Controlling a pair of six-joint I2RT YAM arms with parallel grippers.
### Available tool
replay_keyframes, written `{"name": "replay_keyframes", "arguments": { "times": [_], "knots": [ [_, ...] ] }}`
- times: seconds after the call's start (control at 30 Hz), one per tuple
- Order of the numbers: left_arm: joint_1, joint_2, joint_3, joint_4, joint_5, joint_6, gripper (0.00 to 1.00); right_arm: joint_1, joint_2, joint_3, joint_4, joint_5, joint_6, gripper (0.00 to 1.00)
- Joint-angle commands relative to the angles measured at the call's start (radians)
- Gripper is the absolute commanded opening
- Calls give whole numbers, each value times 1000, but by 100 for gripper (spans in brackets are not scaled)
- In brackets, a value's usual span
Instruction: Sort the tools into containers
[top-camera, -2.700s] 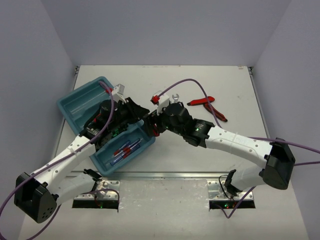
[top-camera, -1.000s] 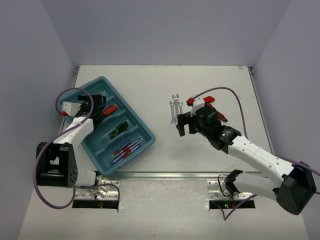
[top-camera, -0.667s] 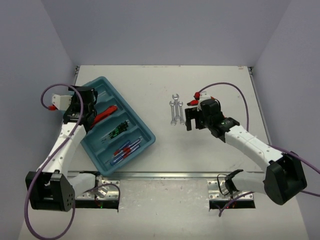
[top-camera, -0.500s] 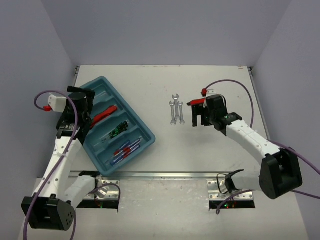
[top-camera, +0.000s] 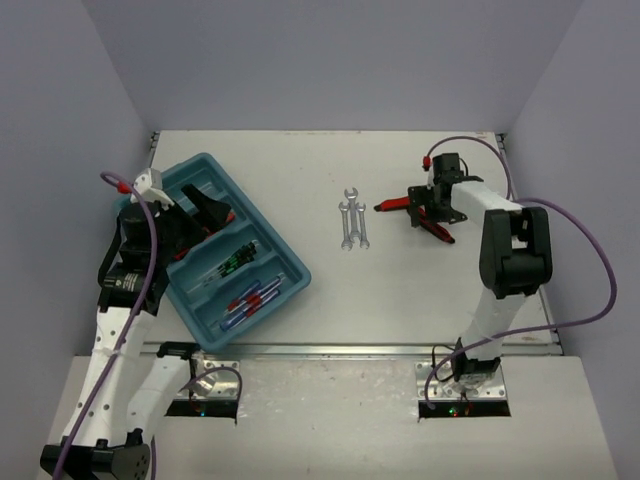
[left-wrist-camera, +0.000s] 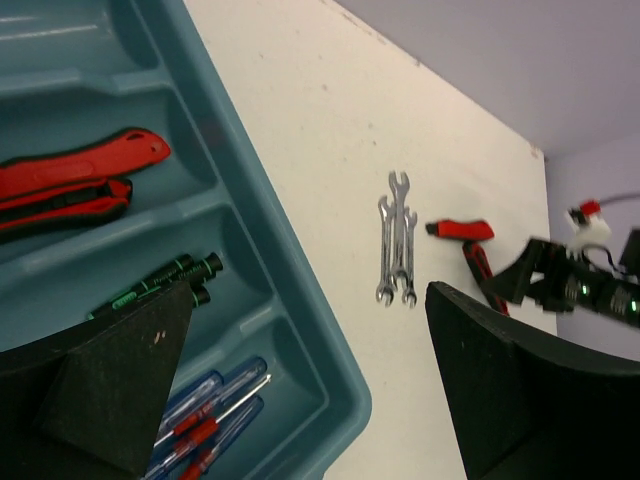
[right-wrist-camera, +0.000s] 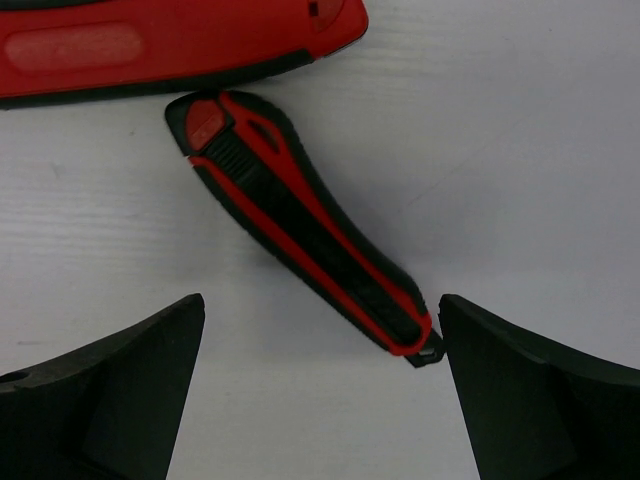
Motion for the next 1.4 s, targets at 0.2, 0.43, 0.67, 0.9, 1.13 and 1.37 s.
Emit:
{"name": "replay_keyframes", "arguments": {
  "times": [0.2,0.43,0.67,0.9,1.13,1.37],
  "knots": [
    [6,-57,-76,-41,82,201,100,-21,173,106,-146,-158,-65,67],
    [6,-62,-93,-21,108,201,100,52,51,-16,-141,-66,-54,28],
    [6,-76,-101,-6,140,193,100,165,-180,-192,-97,-79,17,8],
    [2,-10,-187,210,378,37,100,429,-536,-333,22,-129,156,0],
    [-307,131,-254,597,312,-173,100,603,-705,-402,295,-299,349,0],
    [-478,183,-283,810,202,-263,99,696,-713,-435,511,-388,451,0]
  ]
}}
